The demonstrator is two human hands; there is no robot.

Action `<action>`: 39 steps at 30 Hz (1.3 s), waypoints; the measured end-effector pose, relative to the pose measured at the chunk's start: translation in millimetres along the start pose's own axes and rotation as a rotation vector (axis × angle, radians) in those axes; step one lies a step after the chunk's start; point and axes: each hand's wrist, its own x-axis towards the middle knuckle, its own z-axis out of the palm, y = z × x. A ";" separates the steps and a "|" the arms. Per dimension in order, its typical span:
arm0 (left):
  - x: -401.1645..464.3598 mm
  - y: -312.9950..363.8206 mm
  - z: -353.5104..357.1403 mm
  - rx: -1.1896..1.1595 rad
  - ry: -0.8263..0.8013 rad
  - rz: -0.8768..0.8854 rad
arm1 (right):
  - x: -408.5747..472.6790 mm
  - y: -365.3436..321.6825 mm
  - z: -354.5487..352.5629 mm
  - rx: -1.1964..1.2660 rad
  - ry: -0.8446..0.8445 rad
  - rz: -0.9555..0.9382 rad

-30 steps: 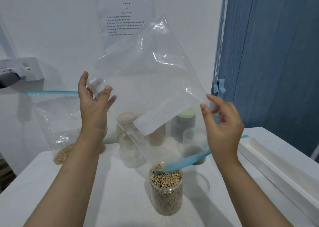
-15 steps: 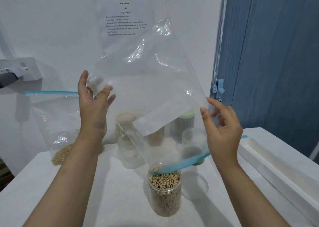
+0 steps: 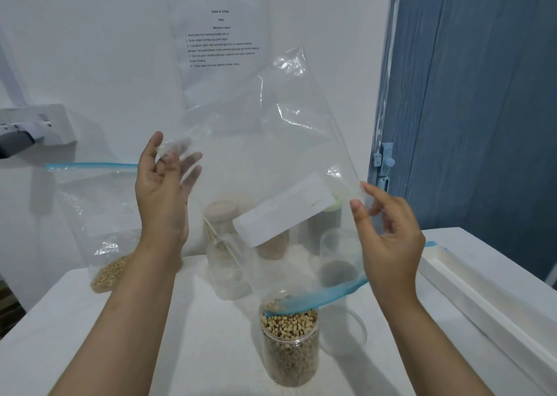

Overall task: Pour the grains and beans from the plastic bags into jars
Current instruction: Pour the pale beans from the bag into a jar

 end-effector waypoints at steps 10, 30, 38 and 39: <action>1.2 -1.2 -0.3 -0.041 -0.008 -0.036 | -0.1 -1.1 -0.2 -0.003 -0.001 -0.002; 3.8 -0.7 4.3 -0.054 -0.008 -0.058 | 3.4 -1.4 -1.6 -0.011 0.008 0.026; 4.5 0.9 9.5 -0.077 -0.016 -0.094 | -3.8 -0.6 -7.8 0.007 0.020 0.073; 4.3 1.0 9.9 -0.077 -0.025 -0.102 | -6.1 0.2 -8.9 0.017 0.028 0.088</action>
